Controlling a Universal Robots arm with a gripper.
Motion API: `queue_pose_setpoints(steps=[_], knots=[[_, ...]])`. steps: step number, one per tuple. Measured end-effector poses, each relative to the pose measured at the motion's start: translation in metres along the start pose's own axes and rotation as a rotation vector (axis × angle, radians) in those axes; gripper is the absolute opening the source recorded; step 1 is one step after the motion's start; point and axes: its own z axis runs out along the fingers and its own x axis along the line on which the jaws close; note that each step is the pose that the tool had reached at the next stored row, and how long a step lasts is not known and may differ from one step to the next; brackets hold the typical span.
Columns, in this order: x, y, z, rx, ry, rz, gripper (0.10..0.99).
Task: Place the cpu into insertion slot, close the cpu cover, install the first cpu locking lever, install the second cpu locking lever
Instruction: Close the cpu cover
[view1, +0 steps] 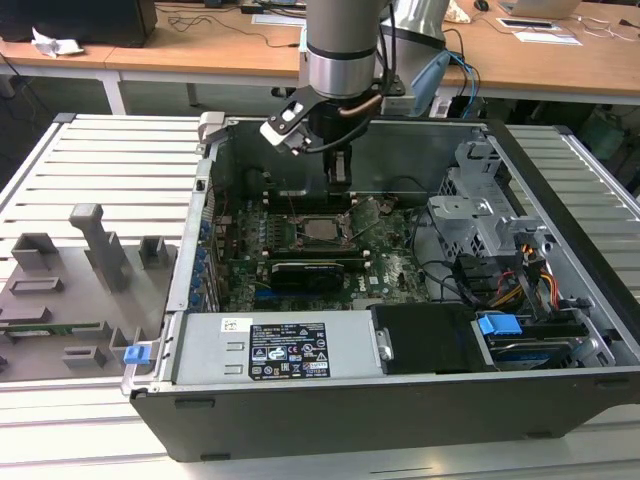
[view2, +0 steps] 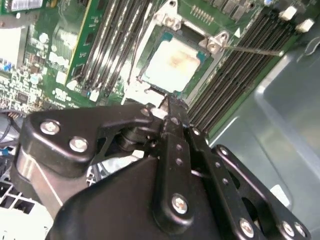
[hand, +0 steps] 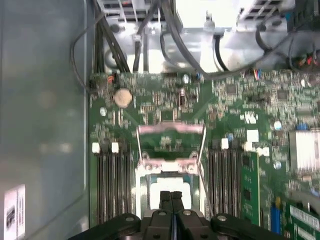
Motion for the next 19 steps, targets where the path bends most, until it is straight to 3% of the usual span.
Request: queue_pose_setpoints(steps=[2,4,7,13,14,16,19], knots=[[0.0002,0.0101,0.0006,0.003,-0.0001,-0.002,0.106],[0.0002,0.0115,-0.0005,0.003,-0.0002,-0.004,0.106],[0.0004,0.0125,-0.0097,0.003,0.0001,-0.005,0.106],[0.0007,0.0222,-0.0094,0.004,0.0024,-0.044,0.106],[0.0008,0.0268,-0.0090,0.004,0.0031,-0.056,0.106],[0.0013,0.0459,-0.0071,0.006,0.0038,-0.065,0.106],[0.0017,0.0613,-0.0049,0.006,0.0033,-0.063,0.106]])
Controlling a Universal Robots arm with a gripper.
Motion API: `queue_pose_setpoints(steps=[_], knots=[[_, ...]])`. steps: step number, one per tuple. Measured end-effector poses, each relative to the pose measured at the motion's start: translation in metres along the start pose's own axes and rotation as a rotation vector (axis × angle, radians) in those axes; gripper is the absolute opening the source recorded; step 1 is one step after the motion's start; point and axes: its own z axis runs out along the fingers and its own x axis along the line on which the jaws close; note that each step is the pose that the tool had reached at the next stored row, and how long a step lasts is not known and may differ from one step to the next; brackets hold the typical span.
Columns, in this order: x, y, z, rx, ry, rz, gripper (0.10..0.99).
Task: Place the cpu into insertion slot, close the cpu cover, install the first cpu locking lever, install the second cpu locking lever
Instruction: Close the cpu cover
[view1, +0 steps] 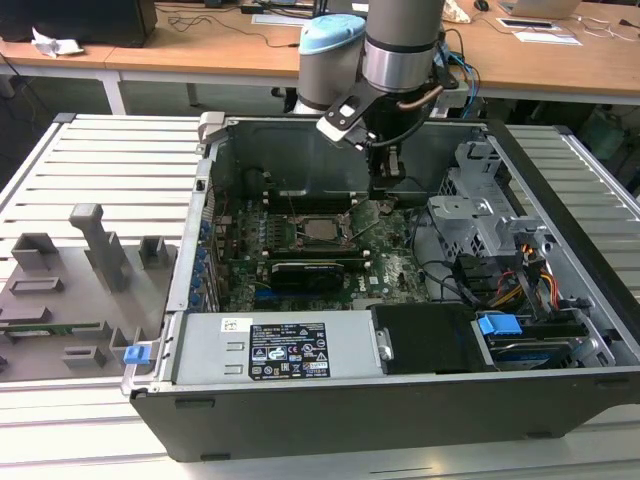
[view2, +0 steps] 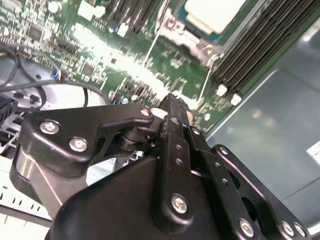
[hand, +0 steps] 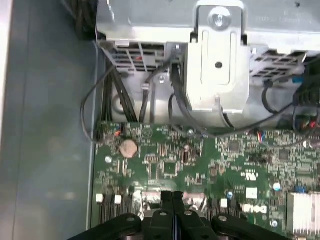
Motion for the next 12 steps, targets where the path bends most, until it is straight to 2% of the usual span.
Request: queue_pose_setpoints(steps=[2,5,7,10,12], knots=[[-0.0003,0.0079,0.0026,0.000,-0.0001,0.001,0.106],[-0.0007,0.0136,0.0079,0.000,-0.0001,0.001,0.106],[-0.0011,0.0155,0.0107,0.000,-0.0002,0.001,0.106],[-0.0037,0.0159,0.0195,0.001,-0.0001,0.002,0.106],[-0.0039,0.0152,0.0203,0.001,-0.0001,0.002,0.106]])
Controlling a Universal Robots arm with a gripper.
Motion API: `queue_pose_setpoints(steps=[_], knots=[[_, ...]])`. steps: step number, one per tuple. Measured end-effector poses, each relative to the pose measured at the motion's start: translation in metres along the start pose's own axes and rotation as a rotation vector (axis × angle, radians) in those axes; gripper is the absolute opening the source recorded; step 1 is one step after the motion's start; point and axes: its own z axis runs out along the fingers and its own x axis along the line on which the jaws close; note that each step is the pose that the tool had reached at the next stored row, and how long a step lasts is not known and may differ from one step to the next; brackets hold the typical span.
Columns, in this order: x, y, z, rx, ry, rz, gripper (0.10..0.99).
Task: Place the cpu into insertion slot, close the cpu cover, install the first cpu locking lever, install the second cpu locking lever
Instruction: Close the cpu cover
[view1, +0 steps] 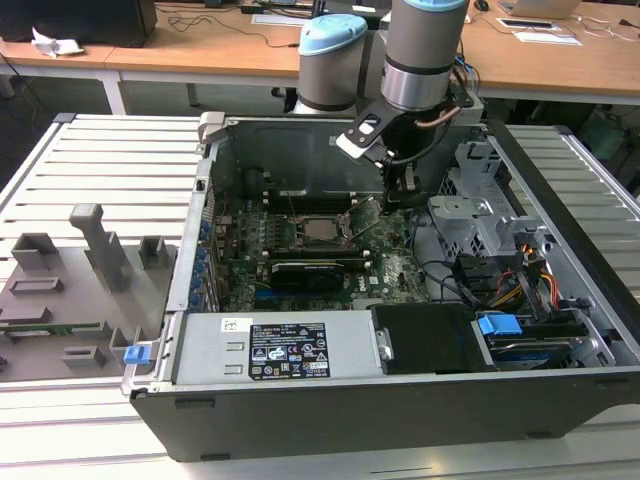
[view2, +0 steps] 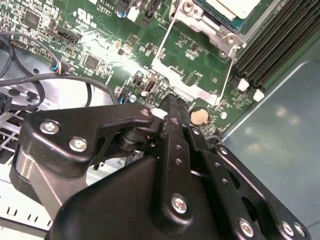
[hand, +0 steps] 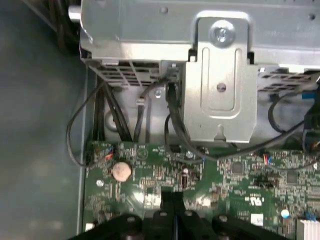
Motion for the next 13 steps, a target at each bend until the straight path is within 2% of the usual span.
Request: queue_pose_setpoints(steps=[2,5,13], knots=[[0.0001,-0.0028,0.0001,0.000,0.0000,0.000,0.106],[0.0004,-0.0149,0.0002,0.000,0.0000,0.000,0.106],[0.0006,-0.0194,0.0005,0.000,-0.0029,0.000,0.106]])
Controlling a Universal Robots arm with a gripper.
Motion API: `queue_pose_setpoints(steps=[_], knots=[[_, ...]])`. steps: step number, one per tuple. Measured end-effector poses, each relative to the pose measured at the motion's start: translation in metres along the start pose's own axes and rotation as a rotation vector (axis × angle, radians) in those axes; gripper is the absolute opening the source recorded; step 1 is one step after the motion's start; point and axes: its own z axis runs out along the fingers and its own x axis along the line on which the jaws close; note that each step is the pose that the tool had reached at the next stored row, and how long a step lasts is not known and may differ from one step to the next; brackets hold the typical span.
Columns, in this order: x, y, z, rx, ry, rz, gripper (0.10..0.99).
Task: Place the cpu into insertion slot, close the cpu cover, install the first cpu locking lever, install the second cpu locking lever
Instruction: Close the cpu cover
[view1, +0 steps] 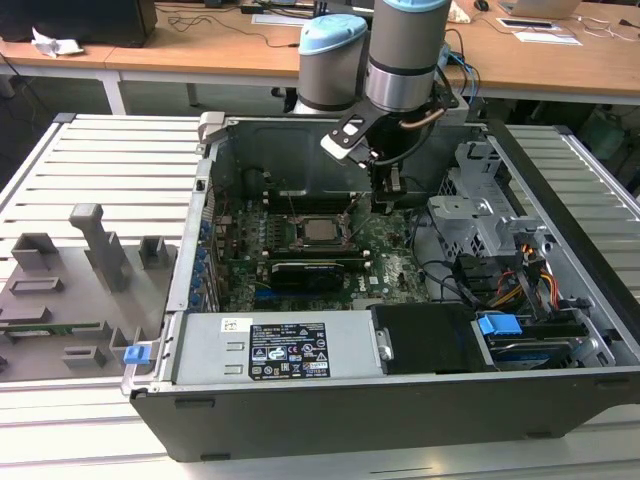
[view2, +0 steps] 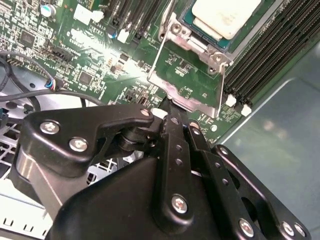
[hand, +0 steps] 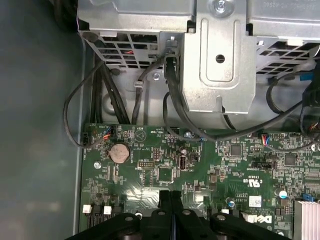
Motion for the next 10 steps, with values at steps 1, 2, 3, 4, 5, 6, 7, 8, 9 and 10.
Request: queue_pose_setpoints(steps=[1,2,3,4,5,6,7,8,9,10], knots=[[0.0001,-0.0019,-0.0001,0.000,0.0000,0.000,0.106],[0.0001,-0.0026,-0.0001,0.000,0.0000,0.000,0.106],[0.0001,-0.0032,-0.0002,0.000,0.0001,0.000,0.106],[0.0001,-0.0037,-0.0002,0.000,0.0001,0.000,0.106],[0.0001,-0.0040,-0.0002,0.000,0.0000,0.000,0.106],[0.0002,-0.0045,-0.0002,0.000,0.0001,0.000,0.106],[0.0002,-0.0048,-0.0002,0.000,0.0001,0.000,0.106],[0.0002,-0.0052,-0.0003,0.000,0.0001,0.000,0.106],[0.0002,-0.0054,-0.0003,0.000,0.0001,0.000,0.106],[0.0002,-0.0058,-0.0003,0.000,0.0001,0.000,0.106]])
